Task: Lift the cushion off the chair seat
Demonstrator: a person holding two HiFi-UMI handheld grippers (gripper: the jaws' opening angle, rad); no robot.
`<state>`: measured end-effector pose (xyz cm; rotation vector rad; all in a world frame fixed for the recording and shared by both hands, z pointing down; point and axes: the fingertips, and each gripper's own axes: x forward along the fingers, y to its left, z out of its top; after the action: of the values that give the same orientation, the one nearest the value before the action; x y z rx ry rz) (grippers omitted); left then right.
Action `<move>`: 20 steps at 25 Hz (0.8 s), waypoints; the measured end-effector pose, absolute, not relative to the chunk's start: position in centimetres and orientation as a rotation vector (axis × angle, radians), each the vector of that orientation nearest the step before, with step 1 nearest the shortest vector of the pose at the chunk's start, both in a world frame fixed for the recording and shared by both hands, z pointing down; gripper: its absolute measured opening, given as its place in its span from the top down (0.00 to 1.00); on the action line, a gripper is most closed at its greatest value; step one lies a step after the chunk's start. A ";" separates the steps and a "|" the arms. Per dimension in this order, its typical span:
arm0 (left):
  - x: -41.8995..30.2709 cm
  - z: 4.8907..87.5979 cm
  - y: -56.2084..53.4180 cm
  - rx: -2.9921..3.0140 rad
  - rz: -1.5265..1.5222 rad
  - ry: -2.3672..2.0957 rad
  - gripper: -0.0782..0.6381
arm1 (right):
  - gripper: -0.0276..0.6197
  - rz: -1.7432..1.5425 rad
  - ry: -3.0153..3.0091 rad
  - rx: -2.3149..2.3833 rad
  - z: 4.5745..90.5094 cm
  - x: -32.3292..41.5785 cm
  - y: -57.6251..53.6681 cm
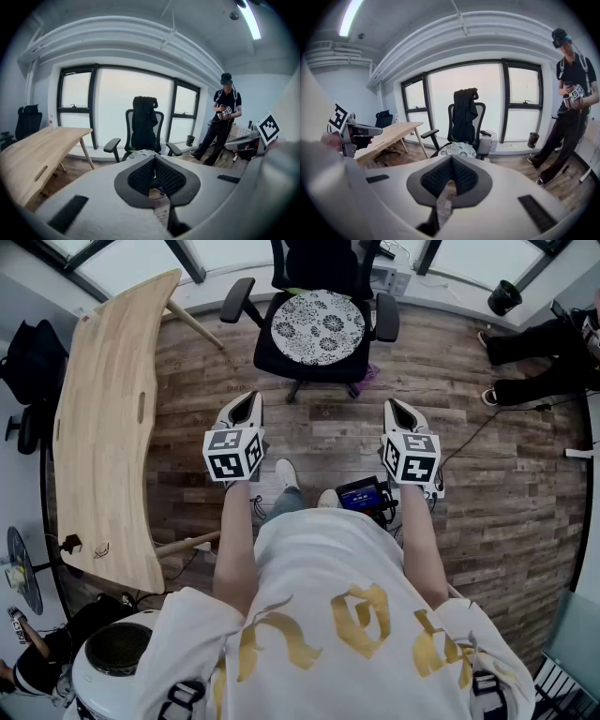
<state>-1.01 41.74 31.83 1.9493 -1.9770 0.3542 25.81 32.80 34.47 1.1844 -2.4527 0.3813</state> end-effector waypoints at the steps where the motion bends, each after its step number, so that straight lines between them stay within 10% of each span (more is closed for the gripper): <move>1: -1.1 31.8 41.7 1.955 0.377 -1.981 0.88 | 0.94 0.379 -2.455 1.183 34.4 25.7 32.8; 20: -2.0 32.6 42.3 1.938 0.362 -1.946 0.88 | 0.94 0.523 -2.560 1.153 33.8 24.0 32.6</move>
<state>-2.02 42.29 32.64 1.9381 -1.9463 0.3619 24.05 32.65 33.85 1.1535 -2.5598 0.5232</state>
